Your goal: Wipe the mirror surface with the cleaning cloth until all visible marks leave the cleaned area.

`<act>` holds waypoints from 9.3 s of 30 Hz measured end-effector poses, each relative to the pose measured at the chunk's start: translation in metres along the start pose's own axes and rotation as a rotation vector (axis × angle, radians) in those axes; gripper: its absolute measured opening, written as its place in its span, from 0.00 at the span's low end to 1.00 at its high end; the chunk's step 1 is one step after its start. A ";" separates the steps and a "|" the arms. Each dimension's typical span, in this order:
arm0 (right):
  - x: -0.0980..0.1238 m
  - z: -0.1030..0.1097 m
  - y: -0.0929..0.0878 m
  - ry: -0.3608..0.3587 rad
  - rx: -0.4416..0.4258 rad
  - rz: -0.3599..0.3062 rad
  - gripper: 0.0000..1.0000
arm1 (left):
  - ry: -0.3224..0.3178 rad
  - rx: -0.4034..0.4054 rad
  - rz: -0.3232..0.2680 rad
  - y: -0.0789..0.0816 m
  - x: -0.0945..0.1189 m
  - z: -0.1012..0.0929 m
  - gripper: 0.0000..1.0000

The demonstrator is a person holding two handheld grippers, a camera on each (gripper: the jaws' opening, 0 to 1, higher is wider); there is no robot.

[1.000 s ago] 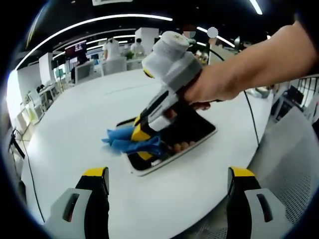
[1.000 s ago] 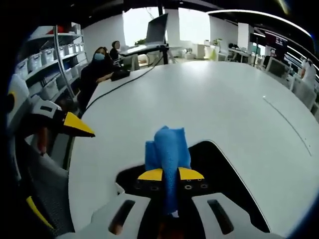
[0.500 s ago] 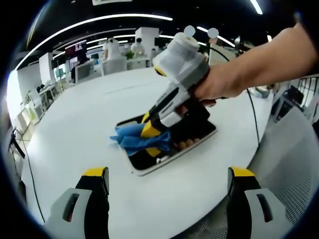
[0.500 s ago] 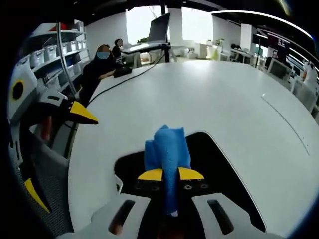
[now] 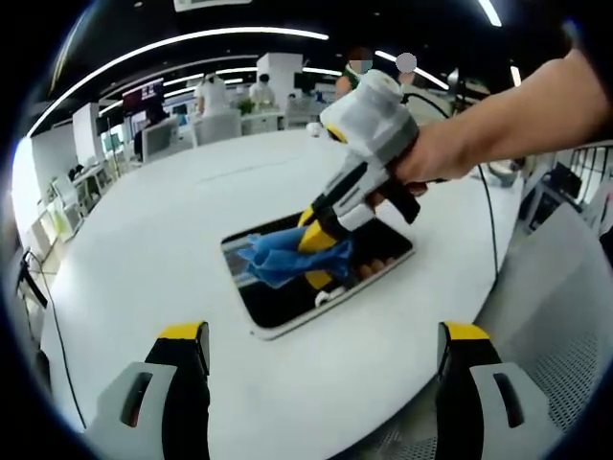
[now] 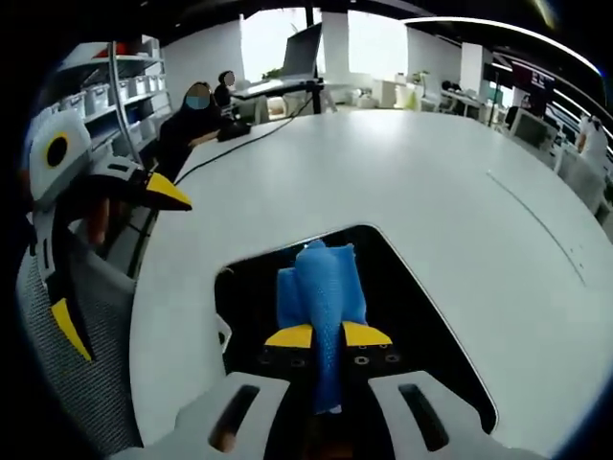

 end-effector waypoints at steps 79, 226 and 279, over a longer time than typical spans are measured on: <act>0.079 -0.035 -0.084 -0.072 -0.047 0.074 0.04 | 0.000 -0.010 -0.013 0.003 0.001 0.000 1.00; 0.093 0.017 -0.101 -0.409 -0.274 0.069 0.04 | 0.017 0.048 -0.065 0.008 0.056 0.071 1.00; 0.052 0.046 -0.055 -0.407 -0.240 0.031 0.04 | 0.040 0.089 -0.089 0.012 0.090 0.109 1.00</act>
Point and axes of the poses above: the point that each gripper's makers call its tool centre point, and the gripper's own axes: x roughly backward along the fingers, z roughly to its left, y roughly out of its top, the point moved 2 cm from there along x, roughly backward along the fingers, and after that the axes turned 4 degrees about x, right-handed, at the moved point
